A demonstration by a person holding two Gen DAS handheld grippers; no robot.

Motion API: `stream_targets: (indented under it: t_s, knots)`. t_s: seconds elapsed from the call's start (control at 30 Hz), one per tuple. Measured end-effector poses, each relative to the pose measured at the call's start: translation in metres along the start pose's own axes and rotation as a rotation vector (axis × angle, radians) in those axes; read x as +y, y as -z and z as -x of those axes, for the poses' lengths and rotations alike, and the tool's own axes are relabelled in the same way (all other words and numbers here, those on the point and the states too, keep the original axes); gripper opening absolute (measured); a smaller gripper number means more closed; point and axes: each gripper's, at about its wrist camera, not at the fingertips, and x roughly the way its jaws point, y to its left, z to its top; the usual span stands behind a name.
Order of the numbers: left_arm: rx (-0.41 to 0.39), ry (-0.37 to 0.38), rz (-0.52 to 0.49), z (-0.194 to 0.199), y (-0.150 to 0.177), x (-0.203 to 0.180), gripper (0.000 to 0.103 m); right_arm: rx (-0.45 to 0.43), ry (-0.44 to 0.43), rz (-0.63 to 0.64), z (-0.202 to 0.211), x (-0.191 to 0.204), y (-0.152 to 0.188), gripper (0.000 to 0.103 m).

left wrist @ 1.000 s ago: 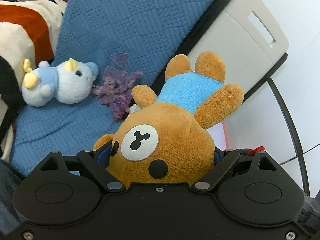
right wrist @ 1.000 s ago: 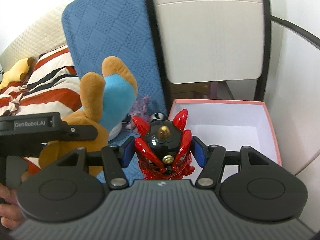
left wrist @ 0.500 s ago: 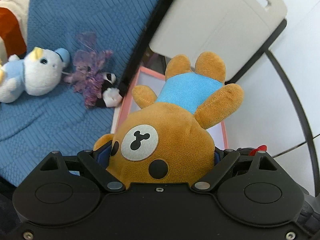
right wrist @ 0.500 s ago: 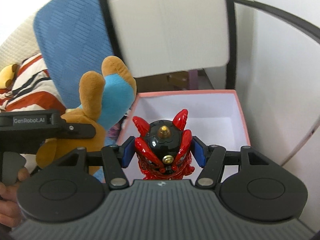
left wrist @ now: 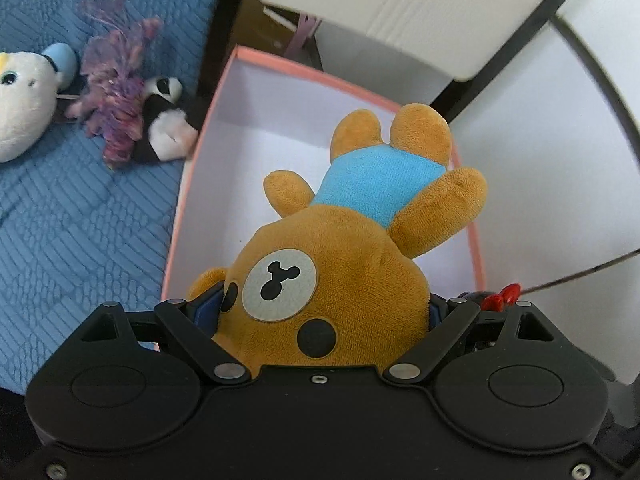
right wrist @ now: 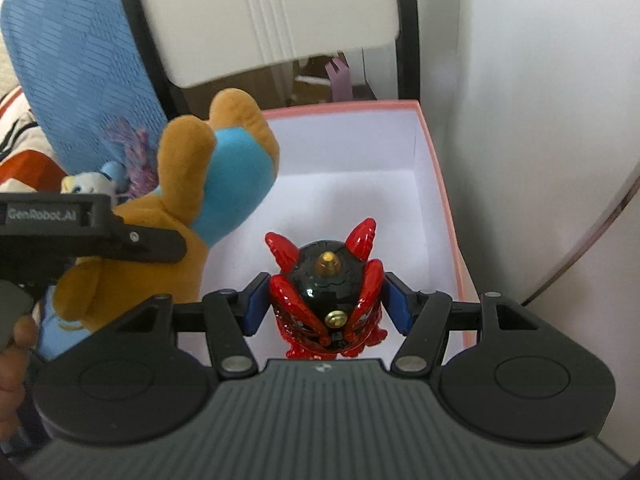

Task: Organize objects
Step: 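Open both grippers to drop the bear and figurine into the box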

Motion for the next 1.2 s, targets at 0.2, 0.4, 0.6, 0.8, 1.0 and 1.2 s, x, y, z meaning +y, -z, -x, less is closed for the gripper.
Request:
stream_targets:
  t_s: [0.2,0.4,0.6,0.8,1.0,1.2]
  knots:
    - [0.037,-0.006,-0.007,-0.021,0.000,-0.001,0.090,0.038,0.006,0.000,-0.019,-0.009,0.009,0.063]
    - [0.026,-0.041,-0.047,-0.021,-0.001,-0.006,0.099,0.060,-0.019,-0.020,-0.026,-0.013,0.010,0.063]
    - [-0.011,-0.020,-0.068,0.003,0.001,-0.009,0.102,0.036,-0.036,-0.057,-0.007,-0.011,0.005,0.070]
    - [-0.072,-0.019,-0.106,0.047,0.008,-0.017,0.103,-0.031,-0.035,-0.034,0.034,0.009,-0.002,0.070]
    - [-0.165,-0.010,-0.126,0.108,0.020,-0.014,0.103,-0.109,-0.055,-0.035,0.079,0.030,-0.004,0.073]
    - [-0.237,0.004,-0.107,0.169,0.040,-0.001,0.103,-0.169,-0.071,-0.035,0.120,0.055,0.003,0.073]
